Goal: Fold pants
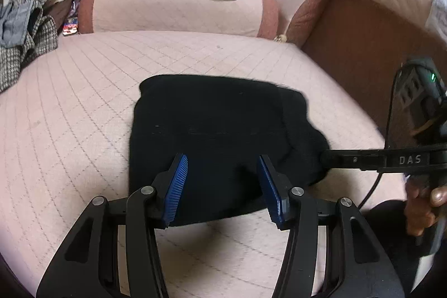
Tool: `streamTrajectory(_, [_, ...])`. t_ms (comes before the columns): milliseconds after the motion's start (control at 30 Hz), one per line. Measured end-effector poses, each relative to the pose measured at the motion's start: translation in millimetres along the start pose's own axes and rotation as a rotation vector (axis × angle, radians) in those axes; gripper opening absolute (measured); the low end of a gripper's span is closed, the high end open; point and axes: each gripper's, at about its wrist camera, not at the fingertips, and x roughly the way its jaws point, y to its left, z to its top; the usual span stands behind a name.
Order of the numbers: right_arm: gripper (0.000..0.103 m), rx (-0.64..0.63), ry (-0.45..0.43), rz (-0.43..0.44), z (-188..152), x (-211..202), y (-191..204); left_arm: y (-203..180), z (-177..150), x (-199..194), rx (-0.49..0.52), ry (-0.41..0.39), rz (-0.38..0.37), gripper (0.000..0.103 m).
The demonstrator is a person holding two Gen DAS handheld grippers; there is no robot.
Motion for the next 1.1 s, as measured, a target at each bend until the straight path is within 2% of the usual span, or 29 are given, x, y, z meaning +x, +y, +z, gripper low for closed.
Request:
streamTrajectory(133, [0.015, 0.015, -0.095, 0.069, -9.1, -21.7, -2.2, -6.8, 2.2, -1.7, -0.002, -0.005, -0.030, 0.051])
streamTrajectory(167, [0.019, 0.018, -0.108, 0.090, -10.2, -24.4, -2.8, -10.4, 2.1, 0.1, 0.007, 0.000, -0.037, 0.051])
streamTrajectory(267, [0.039, 0.049, -0.115, 0.114, -11.2, -22.9, -3.8, -22.2, 0.5, 6.8, 0.034, 0.015, -0.051, 0.051])
streamTrajectory(367, [0.041, 0.064, -0.132, 0.178, -12.4, -27.9, -7.5, -32.3, -3.2, 13.9, 0.049, 0.033, -0.061, 0.051])
streamTrajectory(433, [0.044, 0.073, -0.173, 0.212, -15.5, -34.5, -7.3, -38.8, -3.8, 17.9, 0.049, 0.052, -0.062, 0.051])
streamTrajectory(500, [0.052, 0.092, -0.218, 0.215, -15.0, -39.4, -7.2, -43.5, -2.9, 18.5, 0.049, 0.058, -0.058, 0.051])
streamTrajectory(633, [0.052, 0.178, -0.229, 0.273, -11.8, -36.5, -21.0, -52.1, -1.6, 21.8, 0.064, 0.095, -0.058, 0.051])
streamTrajectory(767, [0.055, 0.334, -0.229, 0.330, -14.5, -34.0, -41.2, -56.5, 3.6, 25.5, 0.061, 0.121, -0.113, 0.052])
streamTrajectory(867, [0.062, 0.373, -0.261, 0.327, -17.5, -40.5, -47.2, -55.4, 14.9, 22.1, 0.061, 0.117, -0.141, 0.052])
streamTrajectory(933, [0.063, 0.375, -0.263, 0.319, -17.6, -42.6, -46.5, -49.4, 25.2, 13.9, 0.054, 0.090, -0.171, 0.052])
streamTrajectory(1100, [0.063, 0.272, -0.252, 0.228, -12.8, -38.8, -20.1, -32.1, 41.5, -3.9, 0.058, 0.009, -0.125, 0.052])
